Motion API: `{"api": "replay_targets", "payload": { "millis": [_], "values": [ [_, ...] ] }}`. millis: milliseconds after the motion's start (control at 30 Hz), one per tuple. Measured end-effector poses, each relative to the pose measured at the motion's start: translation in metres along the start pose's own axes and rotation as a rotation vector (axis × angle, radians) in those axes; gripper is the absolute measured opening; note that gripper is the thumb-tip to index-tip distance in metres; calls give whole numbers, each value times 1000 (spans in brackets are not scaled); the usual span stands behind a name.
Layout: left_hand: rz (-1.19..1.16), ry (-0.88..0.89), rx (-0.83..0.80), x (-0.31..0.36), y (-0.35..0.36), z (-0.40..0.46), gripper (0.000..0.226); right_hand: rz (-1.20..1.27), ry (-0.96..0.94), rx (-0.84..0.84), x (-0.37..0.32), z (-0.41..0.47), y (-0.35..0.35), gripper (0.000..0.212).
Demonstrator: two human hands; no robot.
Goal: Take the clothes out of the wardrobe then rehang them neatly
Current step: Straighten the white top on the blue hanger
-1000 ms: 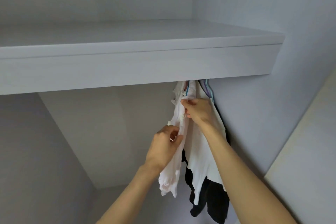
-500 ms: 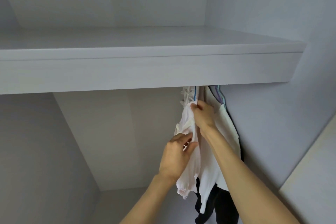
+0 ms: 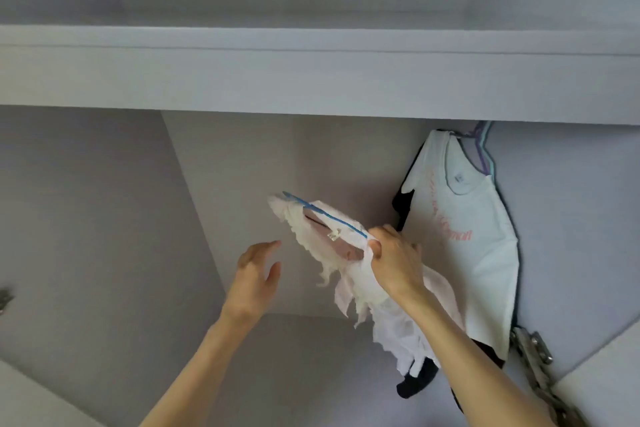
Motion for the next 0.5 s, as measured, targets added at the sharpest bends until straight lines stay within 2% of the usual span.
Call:
{"api": "replay_targets", "payload": {
  "millis": [67, 167, 333, 400, 467, 500],
  "values": [
    [73, -97, -53, -38, -12, -5, 49, -47, -127, -7, -19, -4, 11, 33],
    [185, -174, -60, -78, -41, -21, 58, 53, -311, -33, -52, -7, 28, 57],
    [223, -152, 33, -113, -89, -70, 67, 378, -404, -134, -102, -10, 70, 29],
    [178, -233, 145, -126, -113, -96, 54, 502, -373, -210, -121, -17, 90, 13],
    [139, -355, 231, -147, -135, -124, 41, 584, -360, -302, -145, -29, 112, 10],
    [124, -396, 266, -156, -144, -138, 42, 596, -378, -327, -159, -35, 121, 11]
  ]
}}
Point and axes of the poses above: each hand's wrist, its own z-axis towards the middle knuckle, its own y-axis out of the palm, x = y × z, the point moved 8 cm from there along z, towards the middle knuckle, and after that the axes turned 8 degrees about -y, right-handed, at the moved point
